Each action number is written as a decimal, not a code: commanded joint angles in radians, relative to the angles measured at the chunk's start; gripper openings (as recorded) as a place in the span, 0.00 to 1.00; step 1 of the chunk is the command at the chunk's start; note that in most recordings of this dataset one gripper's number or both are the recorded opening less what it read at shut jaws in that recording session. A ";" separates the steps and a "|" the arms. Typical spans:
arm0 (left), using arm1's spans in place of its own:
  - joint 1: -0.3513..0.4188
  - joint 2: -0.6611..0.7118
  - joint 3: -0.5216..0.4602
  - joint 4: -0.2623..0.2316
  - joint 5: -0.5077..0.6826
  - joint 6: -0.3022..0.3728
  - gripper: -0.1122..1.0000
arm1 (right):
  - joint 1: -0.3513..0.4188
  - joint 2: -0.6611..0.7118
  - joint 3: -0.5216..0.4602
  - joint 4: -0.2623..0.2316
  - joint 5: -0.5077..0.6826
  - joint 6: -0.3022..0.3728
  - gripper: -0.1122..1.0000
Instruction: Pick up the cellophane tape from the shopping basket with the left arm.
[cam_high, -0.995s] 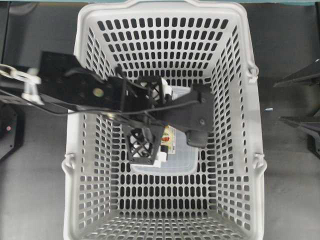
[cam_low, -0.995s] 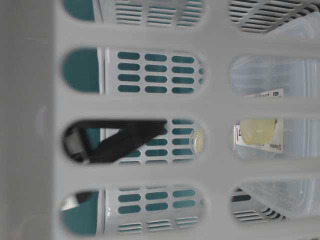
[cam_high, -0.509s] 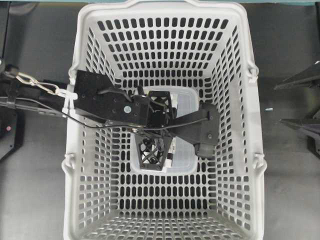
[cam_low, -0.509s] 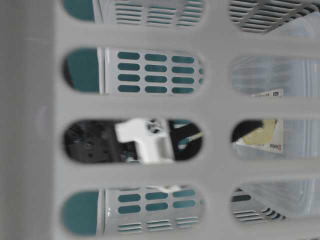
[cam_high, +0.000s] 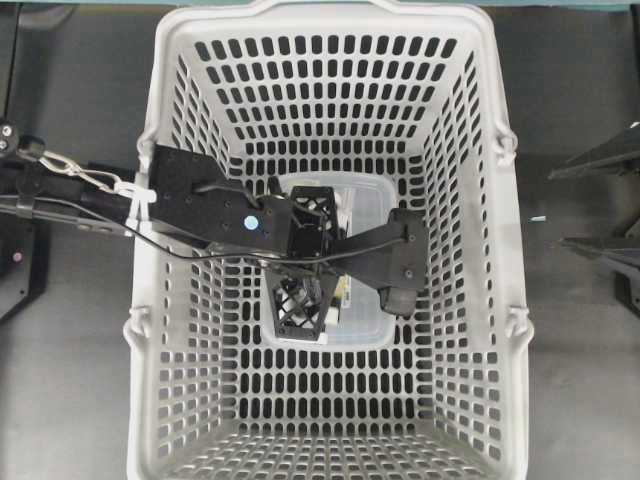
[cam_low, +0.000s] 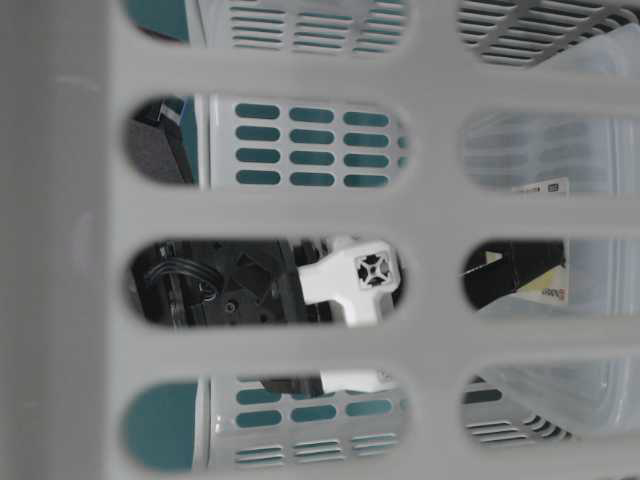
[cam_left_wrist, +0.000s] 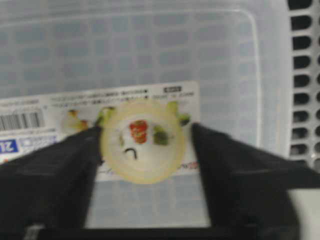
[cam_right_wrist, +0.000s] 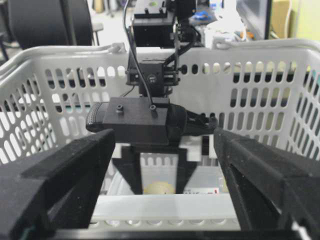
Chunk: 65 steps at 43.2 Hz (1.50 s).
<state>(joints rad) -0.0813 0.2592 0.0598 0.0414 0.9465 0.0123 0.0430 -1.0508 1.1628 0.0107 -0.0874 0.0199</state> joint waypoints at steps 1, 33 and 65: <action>0.002 -0.018 -0.012 0.003 0.005 0.002 0.54 | 0.003 0.008 -0.015 0.003 -0.011 0.002 0.79; -0.014 -0.150 -0.337 0.003 0.362 -0.003 0.55 | 0.003 0.005 -0.015 0.003 -0.014 0.002 0.79; -0.014 -0.147 -0.345 0.003 0.362 -0.003 0.55 | 0.003 0.005 -0.015 0.003 -0.015 0.002 0.79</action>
